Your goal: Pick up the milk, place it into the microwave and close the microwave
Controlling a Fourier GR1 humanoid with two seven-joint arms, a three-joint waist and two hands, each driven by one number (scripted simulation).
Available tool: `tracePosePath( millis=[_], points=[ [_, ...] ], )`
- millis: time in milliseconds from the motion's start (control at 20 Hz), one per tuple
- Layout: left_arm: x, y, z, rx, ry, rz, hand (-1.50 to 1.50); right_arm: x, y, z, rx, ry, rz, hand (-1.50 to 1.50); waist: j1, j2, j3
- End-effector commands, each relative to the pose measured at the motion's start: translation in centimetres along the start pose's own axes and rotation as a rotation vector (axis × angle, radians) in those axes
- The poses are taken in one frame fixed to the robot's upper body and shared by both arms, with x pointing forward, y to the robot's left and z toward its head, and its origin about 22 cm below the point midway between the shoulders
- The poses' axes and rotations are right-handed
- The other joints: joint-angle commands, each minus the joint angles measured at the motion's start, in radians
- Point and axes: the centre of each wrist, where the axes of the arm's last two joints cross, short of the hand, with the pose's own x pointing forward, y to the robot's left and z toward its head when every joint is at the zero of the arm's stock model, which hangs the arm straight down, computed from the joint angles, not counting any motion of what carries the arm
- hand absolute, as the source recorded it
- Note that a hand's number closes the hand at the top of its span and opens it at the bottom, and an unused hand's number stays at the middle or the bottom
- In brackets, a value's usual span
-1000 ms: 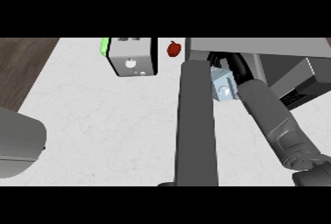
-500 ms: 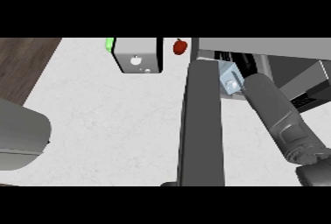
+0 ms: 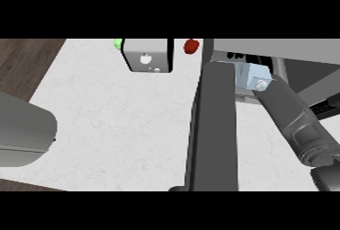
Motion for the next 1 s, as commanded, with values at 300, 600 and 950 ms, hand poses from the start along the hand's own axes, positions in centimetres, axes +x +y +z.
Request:
tracePosePath(
  millis=[300, 600, 950],
  points=[
    [-0.4, 0.2, -0.7, -0.006, 0.011, -0.038, -1.50, 0.1, -0.6, -0.6, -0.029, 0.006, 0.084, -1.50, 0.031, 0.012, 0.004],
    [-1.2, 0.4, -1.8, -0.079, 0.029, -0.043, -1.50, 1.3, 0.9, -0.5, 0.026, -0.060, 0.006, -1.50, 0.020, 0.013, 0.004],
    [-1.6, -0.3, -2.2, -0.156, 0.030, -0.011, -1.50, 1.7, 1.8, -0.1, 0.092, -0.032, -0.201, -1.50, 0.004, -0.001, 0.003]
  ],
)
